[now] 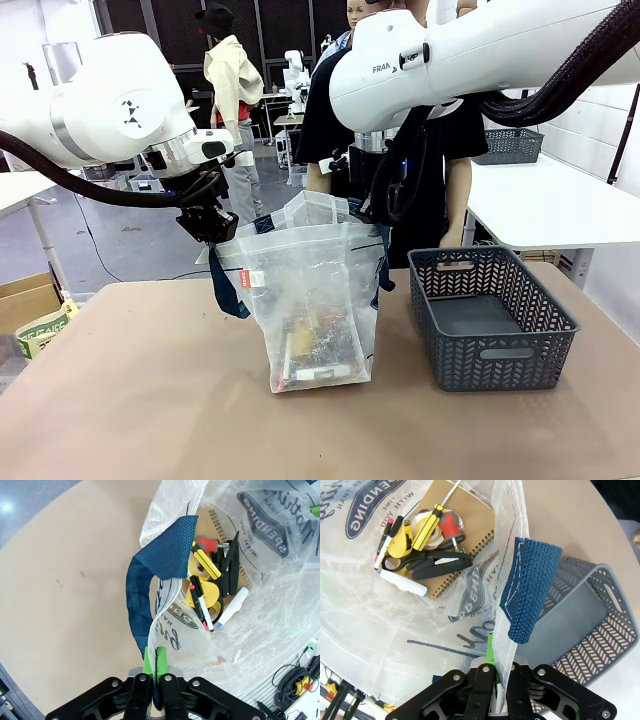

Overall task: Transfer purchased items from the store into the shopping bag.
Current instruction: Move the Reusable shopping bag to the right side of the table.

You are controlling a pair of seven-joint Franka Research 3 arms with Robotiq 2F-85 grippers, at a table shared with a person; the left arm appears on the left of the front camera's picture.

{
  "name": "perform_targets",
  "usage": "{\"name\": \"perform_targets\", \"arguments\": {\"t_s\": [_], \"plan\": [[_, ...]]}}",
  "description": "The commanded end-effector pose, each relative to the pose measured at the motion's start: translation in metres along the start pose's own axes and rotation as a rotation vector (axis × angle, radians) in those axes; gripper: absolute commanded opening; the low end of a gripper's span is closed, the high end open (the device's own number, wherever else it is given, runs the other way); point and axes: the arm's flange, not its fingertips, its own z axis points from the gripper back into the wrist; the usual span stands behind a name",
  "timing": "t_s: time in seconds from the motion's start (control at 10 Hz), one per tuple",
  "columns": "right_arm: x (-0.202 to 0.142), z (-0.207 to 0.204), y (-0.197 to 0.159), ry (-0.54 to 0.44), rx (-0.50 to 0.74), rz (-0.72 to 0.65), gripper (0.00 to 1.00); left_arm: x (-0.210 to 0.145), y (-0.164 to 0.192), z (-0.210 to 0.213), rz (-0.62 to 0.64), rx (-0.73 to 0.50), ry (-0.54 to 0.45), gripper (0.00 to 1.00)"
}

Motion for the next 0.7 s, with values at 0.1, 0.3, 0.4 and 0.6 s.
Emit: {"name": "perform_targets", "arguments": {"t_s": [0.1,0.3,0.4,0.6], "plan": [[-0.0011,0.0006,-0.0016,0.000,-0.002,-0.004,0.00,-0.0020,0.0020,0.0003,0.011,0.005,0.007,0.00],[-0.0011,0.0006,-0.0016,0.000,-0.002,-0.004,0.00,-0.0020,0.0020,0.0003,0.011,0.005,0.007,0.00],[-0.0011,0.0006,-0.0016,0.000,-0.002,-0.004,0.00,-0.0020,0.0020,0.0003,0.011,0.005,0.007,0.00],[-0.0011,0.0006,-0.0016,0.000,-0.002,-0.004,0.00,-0.0020,0.0020,0.0003,0.011,0.005,0.007,0.00]]}}
